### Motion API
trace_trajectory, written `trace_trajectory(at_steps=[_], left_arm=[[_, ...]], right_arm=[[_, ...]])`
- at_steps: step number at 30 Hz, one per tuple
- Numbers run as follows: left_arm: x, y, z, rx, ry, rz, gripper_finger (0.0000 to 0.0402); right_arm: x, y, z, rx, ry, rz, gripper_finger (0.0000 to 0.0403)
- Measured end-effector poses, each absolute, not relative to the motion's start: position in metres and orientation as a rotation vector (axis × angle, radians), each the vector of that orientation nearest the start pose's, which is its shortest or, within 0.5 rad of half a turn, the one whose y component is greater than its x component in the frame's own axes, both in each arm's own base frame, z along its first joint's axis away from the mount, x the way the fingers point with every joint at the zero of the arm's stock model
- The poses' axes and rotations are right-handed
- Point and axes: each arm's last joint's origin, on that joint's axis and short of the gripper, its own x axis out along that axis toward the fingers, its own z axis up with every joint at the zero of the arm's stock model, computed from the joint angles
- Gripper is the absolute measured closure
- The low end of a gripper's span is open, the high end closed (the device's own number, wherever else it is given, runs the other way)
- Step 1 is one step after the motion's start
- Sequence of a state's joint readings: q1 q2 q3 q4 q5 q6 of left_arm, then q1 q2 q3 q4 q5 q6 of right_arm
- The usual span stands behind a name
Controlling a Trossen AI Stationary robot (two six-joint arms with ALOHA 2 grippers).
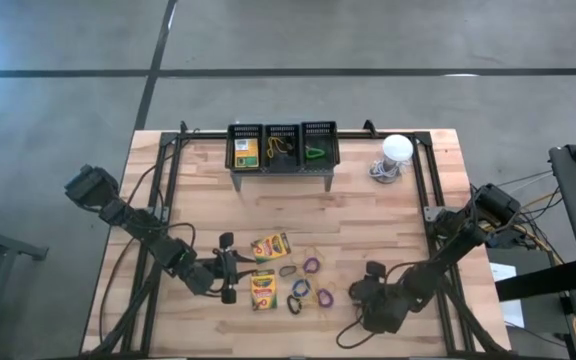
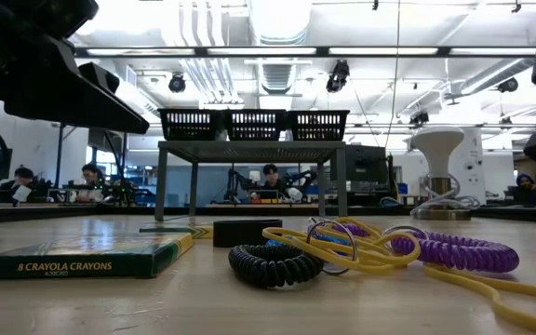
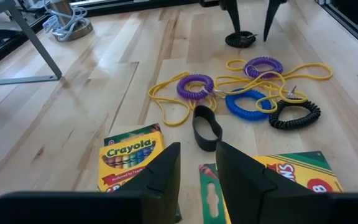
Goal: Pick & Place Office Desk Supplies
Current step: Put the black spring key chain into the right black bin
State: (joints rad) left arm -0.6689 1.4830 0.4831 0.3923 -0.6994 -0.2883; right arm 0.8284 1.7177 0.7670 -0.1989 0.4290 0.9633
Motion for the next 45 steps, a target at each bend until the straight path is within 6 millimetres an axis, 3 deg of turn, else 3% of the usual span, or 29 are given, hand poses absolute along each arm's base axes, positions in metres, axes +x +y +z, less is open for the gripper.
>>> trace_trajectory(at_steps=[12, 17, 21, 25, 30, 33, 37, 41, 45], left_arm=[[0.211, -0.142, 0.141, 0.096, 0.459, 0.101, 0.0295], [0.211, -0.142, 0.141, 0.095, 0.459, 0.102, 0.0295], [0.211, -0.142, 0.142, 0.093, 0.456, 0.102, 0.0295], [0.211, -0.142, 0.142, 0.091, 0.453, 0.102, 0.0295], [0.211, -0.142, 0.142, 0.09, 0.453, 0.102, 0.0295], [0.211, -0.142, 0.142, 0.087, 0.453, 0.102, 0.0295], [0.211, -0.142, 0.142, 0.088, 0.454, 0.102, 0.0295], [0.211, -0.142, 0.142, 0.089, 0.456, 0.102, 0.0295], [0.211, -0.142, 0.142, 0.09, 0.457, 0.103, 0.0295]], right_arm=[[0.204, 0.203, 0.116, 0.101, 0.959, -0.078, 0.0381], [0.216, 0.195, 0.134, -0.038, 0.78, -0.105, 0.0383], [0.236, 0.172, 0.159, -0.13, 0.607, -0.23, 0.0383], [0.267, 0.128, 0.191, -0.138, 0.483, -0.308, 0.0383], [0.3, 0.041, 0.232, -0.018, 0.312, -0.302, 0.0383], [0.307, -0.018, 0.257, 0.082, 0.27, -0.407, 0.0383], [0.306, -0.082, 0.279, 0.186, 0.351, -0.567, 0.0383], [0.306, -0.122, 0.283, 0.256, 0.498, -0.671, 0.0379], [0.313, -0.138, 0.293, 0.294, 0.554, -0.71, 0.0355]])
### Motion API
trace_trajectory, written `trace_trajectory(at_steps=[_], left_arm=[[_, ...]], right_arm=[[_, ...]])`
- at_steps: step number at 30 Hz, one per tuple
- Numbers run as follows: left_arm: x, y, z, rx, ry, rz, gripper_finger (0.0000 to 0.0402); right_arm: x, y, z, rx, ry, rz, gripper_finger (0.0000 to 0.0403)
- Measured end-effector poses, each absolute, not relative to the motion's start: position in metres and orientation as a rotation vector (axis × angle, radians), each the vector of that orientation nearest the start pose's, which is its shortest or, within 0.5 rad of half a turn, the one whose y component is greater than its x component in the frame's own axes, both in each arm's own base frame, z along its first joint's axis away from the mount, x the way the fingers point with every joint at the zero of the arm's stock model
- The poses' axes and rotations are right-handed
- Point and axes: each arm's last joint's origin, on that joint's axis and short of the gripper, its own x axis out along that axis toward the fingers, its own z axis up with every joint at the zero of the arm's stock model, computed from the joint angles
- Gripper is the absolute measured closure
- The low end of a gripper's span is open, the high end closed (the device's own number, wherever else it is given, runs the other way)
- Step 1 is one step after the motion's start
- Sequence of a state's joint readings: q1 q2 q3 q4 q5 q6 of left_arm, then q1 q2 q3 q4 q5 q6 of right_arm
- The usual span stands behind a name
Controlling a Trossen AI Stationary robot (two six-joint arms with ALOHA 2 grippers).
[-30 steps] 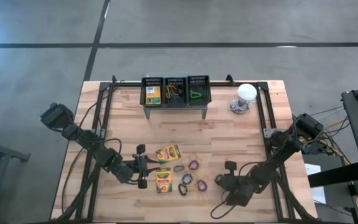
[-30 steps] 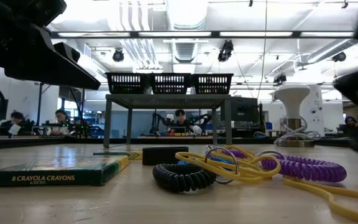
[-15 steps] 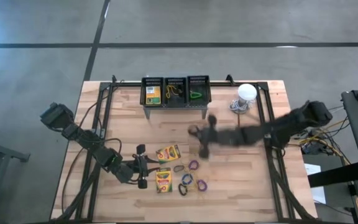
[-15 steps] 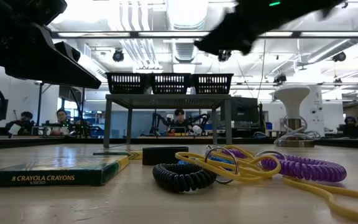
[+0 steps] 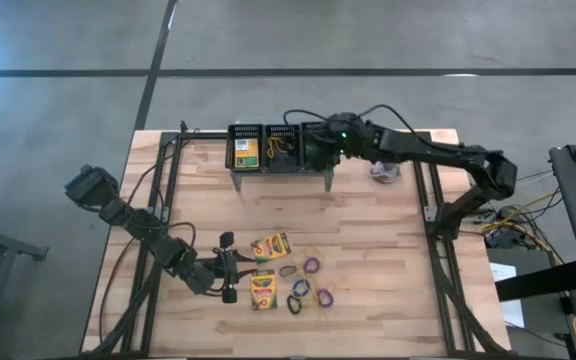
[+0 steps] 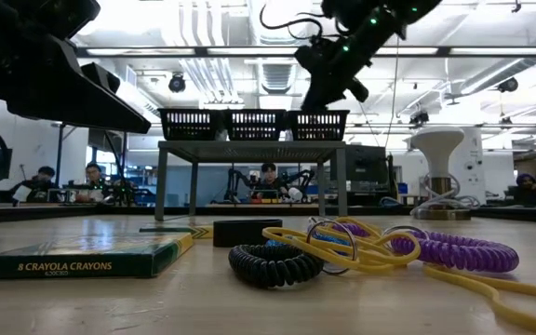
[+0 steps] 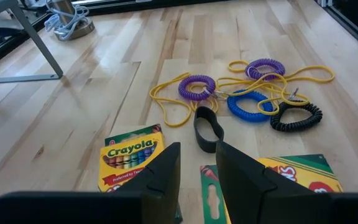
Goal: Pick & Place Office Desk Supplies
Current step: Put the black spring key chain into the right black bin, then put the top crayon box into the left black bin
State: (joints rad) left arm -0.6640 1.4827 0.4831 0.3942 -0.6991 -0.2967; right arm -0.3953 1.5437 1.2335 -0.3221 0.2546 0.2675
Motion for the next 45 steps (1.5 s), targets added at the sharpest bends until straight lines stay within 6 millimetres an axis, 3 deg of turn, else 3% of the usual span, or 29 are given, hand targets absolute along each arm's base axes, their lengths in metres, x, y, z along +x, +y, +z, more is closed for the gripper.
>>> trace_trajectory(at_steps=[4, 10, 14, 17, 24, 28, 32, 38, 45], left_arm=[[0.211, -0.142, 0.141, 0.092, 0.46, 0.101, 0.0295], [0.211, -0.142, 0.141, 0.091, 0.462, 0.1, 0.0295], [0.211, -0.142, 0.141, 0.092, 0.462, 0.099, 0.0295], [0.211, -0.142, 0.141, 0.086, 0.462, 0.1, 0.0295], [0.211, -0.142, 0.141, 0.075, 0.463, 0.095, 0.0295], [0.211, -0.142, 0.142, 0.072, 0.46, 0.095, 0.0295], [0.212, -0.142, 0.142, 0.066, 0.451, 0.093, 0.0295], [0.215, -0.142, 0.147, 0.077, 0.413, 0.086, 0.0295], [0.226, -0.138, 0.161, -0.007, 0.286, 0.102, 0.0295]], right_arm=[[0.324, -0.142, 0.297, 0.309, 0.602, -0.689, 0.0309], [0.335, -0.134, 0.319, 0.247, 0.568, -0.644, 0.0248], [0.329, -0.111, 0.338, 0.195, 0.552, -0.643, 0.0236], [0.322, -0.082, 0.339, 0.114, 0.627, -0.681, 0.0237], [0.314, 0.019, 0.298, -0.033, 0.729, -0.56, 0.0256], [0.298, 0.071, 0.257, -0.069, 0.755, -0.483, 0.0266], [0.276, 0.108, 0.213, -0.023, 0.716, -0.396, 0.0273], [0.253, 0.13, 0.175, 0.034, 0.623, -0.293, 0.0275], [0.243, 0.123, 0.155, 0.035, 0.519, -0.302, 0.0277]])
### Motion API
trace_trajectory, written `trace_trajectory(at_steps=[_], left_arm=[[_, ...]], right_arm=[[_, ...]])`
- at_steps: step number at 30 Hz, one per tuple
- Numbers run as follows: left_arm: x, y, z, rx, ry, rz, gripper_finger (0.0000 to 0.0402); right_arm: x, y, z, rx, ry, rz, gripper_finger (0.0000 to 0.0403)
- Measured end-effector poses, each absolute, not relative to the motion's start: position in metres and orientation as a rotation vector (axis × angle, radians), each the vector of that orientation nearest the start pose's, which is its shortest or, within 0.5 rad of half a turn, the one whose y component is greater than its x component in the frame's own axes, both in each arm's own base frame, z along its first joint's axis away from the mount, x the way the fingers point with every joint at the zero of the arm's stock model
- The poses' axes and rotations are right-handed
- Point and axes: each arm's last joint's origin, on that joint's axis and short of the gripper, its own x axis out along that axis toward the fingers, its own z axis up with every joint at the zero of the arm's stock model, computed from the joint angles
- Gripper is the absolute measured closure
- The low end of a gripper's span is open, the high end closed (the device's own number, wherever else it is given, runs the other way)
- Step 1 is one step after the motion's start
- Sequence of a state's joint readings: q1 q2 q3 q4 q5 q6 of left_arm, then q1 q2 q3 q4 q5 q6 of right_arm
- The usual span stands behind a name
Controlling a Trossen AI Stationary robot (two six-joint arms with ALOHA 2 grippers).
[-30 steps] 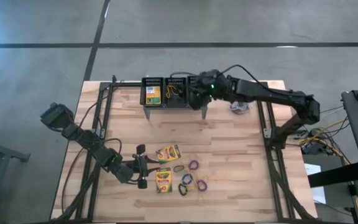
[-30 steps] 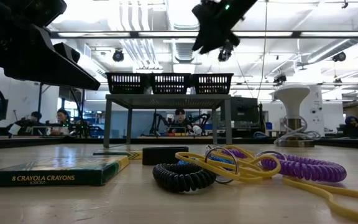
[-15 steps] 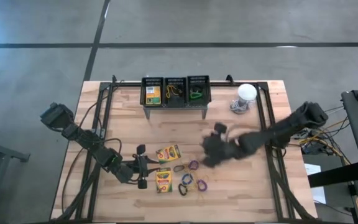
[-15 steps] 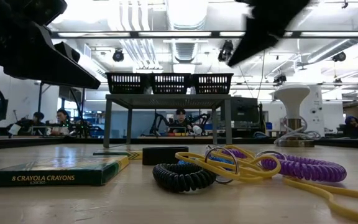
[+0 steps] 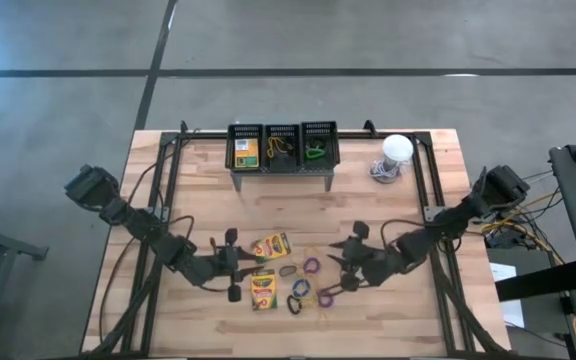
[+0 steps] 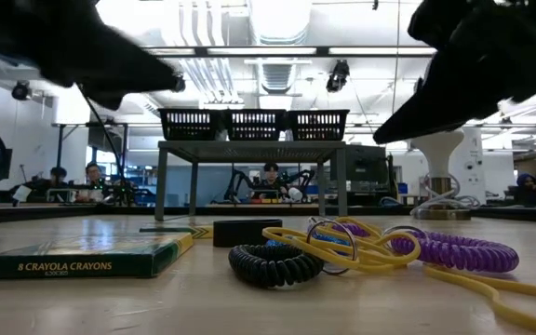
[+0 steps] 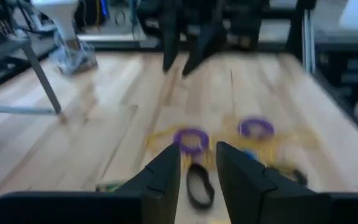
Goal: Pick & Place Office Desk Supplies
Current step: Put the top crayon box into the left black bin
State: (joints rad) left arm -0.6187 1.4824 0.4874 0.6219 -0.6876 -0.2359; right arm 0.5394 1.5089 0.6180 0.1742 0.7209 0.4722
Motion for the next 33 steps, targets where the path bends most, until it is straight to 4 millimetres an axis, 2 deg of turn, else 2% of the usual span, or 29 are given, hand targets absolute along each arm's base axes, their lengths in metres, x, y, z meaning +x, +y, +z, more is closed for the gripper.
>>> trace_trajectory(at_steps=[3, 7, 12, 16, 19, 27, 33], left_arm=[[0.233, -0.134, 0.165, -0.007, 0.279, 0.126, 0.0295], [0.247, -0.132, 0.173, 0.08, 0.406, 0.115, 0.0295], [0.26, -0.138, 0.203, 0.183, 0.622, 0.153, 0.0295], [0.262, -0.139, 0.225, 0.161, 0.714, 0.2, 0.0295], [0.26, -0.138, 0.233, 0.101, 0.757, 0.249, 0.0295], [0.243, -0.134, 0.23, -0.063, 0.858, 0.4, 0.0295], [0.234, -0.134, 0.208, -0.092, 0.742, 0.522, 0.0295]], right_arm=[[0.24, 0.116, 0.15, 0.013, 0.456, -0.369, 0.028], [0.238, 0.111, 0.146, 0.021, 0.43, -0.415, 0.0282], [0.236, 0.11, 0.145, 0.03, 0.431, -0.416, 0.0282], [0.236, 0.11, 0.144, 0.028, 0.433, -0.418, 0.0282], [0.236, 0.11, 0.143, 0.011, 0.436, -0.417, 0.0282], [0.245, 0.107, 0.145, -0.158, 0.413, -0.409, 0.0282], [0.25, 0.099, 0.147, -0.208, 0.408, -0.418, 0.0282]])
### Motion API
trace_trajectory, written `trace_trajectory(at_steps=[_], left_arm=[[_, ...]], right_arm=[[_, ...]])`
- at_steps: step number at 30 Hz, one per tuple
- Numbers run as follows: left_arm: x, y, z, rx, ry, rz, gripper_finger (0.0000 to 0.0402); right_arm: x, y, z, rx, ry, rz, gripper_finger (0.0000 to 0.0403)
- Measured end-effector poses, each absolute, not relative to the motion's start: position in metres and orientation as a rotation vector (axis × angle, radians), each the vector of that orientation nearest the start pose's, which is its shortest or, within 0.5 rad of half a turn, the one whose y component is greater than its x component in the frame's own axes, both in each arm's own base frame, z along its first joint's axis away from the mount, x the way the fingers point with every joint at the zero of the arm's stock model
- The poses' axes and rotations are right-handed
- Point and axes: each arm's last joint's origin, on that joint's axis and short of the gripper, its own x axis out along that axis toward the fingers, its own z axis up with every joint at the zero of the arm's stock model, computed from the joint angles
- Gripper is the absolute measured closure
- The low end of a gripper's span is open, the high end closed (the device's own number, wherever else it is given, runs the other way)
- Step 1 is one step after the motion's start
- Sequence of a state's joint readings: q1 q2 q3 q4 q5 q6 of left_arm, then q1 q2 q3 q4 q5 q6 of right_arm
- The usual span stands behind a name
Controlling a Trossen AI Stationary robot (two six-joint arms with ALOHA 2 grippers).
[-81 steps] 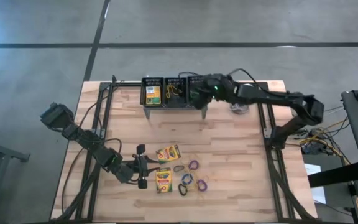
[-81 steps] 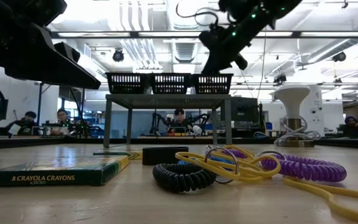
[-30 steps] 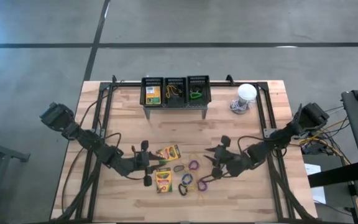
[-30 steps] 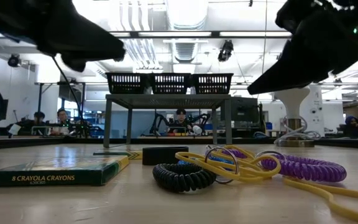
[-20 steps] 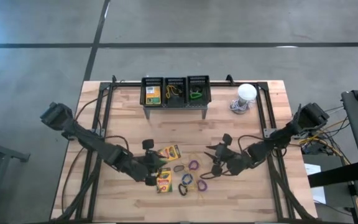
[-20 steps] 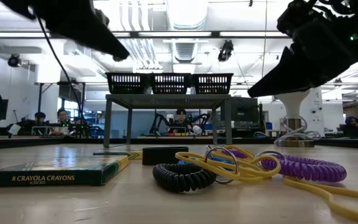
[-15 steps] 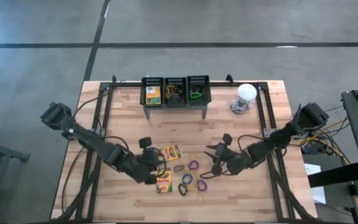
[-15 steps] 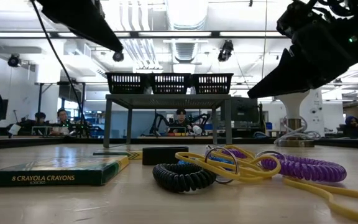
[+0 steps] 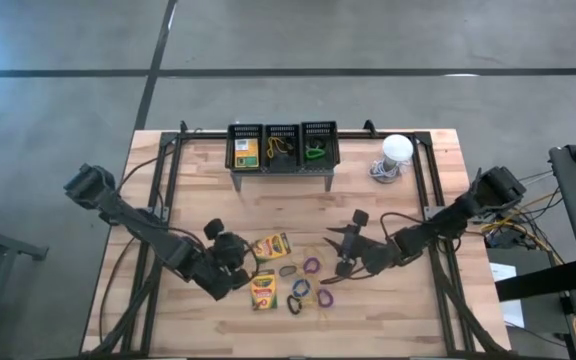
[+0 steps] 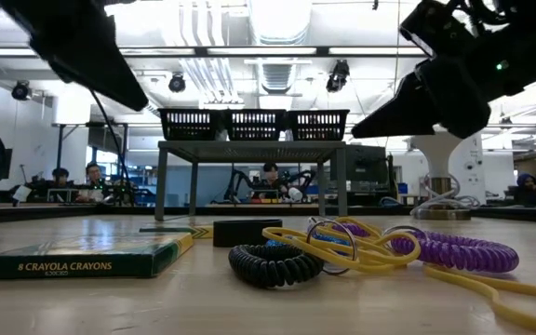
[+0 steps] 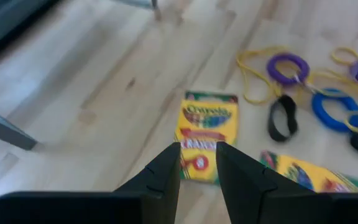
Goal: Pick & Place Office Desk Supplies
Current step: Put the top crayon box into the left black bin
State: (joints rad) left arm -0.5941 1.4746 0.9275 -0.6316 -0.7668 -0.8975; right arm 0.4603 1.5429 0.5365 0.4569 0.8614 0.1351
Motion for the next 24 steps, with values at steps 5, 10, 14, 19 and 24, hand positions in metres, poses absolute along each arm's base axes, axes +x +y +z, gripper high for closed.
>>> trace_trajectory(at_steps=[5, 10, 14, 19, 24], left_arm=[[0.235, -0.134, 0.186, -0.027, 0.632, 0.474, 0.0295], [0.235, -0.133, 0.168, -0.013, 0.508, 0.344, 0.0295], [0.231, -0.133, 0.159, -0.014, 0.438, 0.22, 0.0295], [0.225, -0.128, 0.15, -0.009, 0.415, 0.198, 0.0295], [0.227, -0.124, 0.15, 0.1, 0.401, 0.192, 0.0295]], right_arm=[[0.254, 0.095, 0.147, -0.15, 0.444, -0.282, 0.0282], [0.26, 0.088, 0.148, -0.077, 0.492, -0.061, 0.026], [0.263, 0.082, 0.147, -0.049, 0.515, 0.044, 0.0224], [0.266, 0.073, 0.147, -0.036, 0.517, 0.029, 0.0177], [0.281, 0.057, 0.162, -0.114, 0.457, -0.007, 0.0142]])
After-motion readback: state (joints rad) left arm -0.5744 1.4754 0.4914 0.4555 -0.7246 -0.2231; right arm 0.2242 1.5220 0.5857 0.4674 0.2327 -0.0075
